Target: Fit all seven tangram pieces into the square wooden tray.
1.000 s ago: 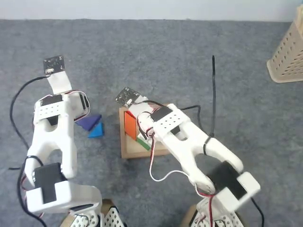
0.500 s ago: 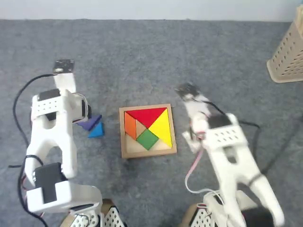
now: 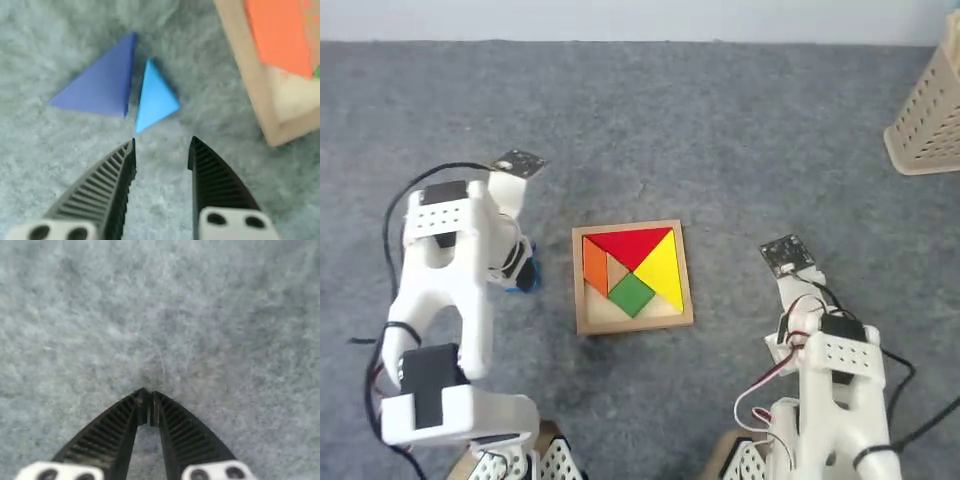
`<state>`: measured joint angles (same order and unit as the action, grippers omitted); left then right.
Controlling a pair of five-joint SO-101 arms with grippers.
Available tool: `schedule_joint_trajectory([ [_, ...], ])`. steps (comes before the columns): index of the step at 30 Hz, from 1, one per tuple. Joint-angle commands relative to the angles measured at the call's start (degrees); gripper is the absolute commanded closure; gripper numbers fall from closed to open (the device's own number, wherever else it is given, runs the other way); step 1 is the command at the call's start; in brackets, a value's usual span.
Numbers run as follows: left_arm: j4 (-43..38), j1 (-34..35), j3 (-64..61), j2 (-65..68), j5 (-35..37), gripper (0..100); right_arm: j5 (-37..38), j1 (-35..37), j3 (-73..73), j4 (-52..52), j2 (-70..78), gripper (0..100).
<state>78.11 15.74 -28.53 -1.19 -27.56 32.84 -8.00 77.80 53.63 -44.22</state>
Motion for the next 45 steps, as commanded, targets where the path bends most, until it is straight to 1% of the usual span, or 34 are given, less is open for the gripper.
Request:
schedule_joint_trajectory([
  [1,-4.8,-3.1,-1.6,-0.7,0.3,83,0.9,-0.9,0.4,-1.3,-2.2,97.2],
  [4,-10.4,-5.9,-5.6,-0.7,0.4,83,0.9,-0.9,0.9,-1.8,-2.3,97.2],
  [7,-16.5,-5.8,-8.0,-0.7,2.5,83,0.9,-0.9,0.9,-1.9,-2.3,97.2],
  [15,-19.2,-3.8,-8.5,-0.5,2.0,83,0.9,-1.0,1.0,-1.9,-2.3,97.0],
  [18,-19.2,-4.0,-8.7,2.3,1.5,84,0.8,-1.0,1.0,-1.9,-2.3,97.0],
  [23,-18.5,-1.8,-5.0,8.6,1.2,84,0.6,-1.0,1.1,-1.9,-2.3,97.0],
  [26,-16.6,-1.6,-3.7,9.5,1.1,84,0.8,-1.0,1.1,-1.9,-2.3,97.0],
  [31,-16.2,-1.6,-3.5,9.0,1.3,84,0.9,-1.0,1.1,-1.9,-2.3,96.9],
  [34,-15.5,-1.9,-3.2,6.2,1.2,84,0.9,-1.0,1.1,-2.0,-2.3,96.9],
  [38,-11.4,-1.8,-3.9,-1.3,1.0,84,0.9,-1.0,1.1,-2.0,-2.3,96.9],
  [41,-8.7,-1.6,-4.5,-6.2,-1.6,84,0.9,-1.0,1.1,-2.0,-2.3,96.9],
  [43,-8.4,-1.9,-6.2,-8.4,-1.8,84,0.9,-1.0,1.1,-2.0,-2.3,96.9],
  [45,-10.2,-2.4,-8.3,-8.6,-1.9,84,0.9,-1.0,1.1,-2.0,-2.3,96.9],
])
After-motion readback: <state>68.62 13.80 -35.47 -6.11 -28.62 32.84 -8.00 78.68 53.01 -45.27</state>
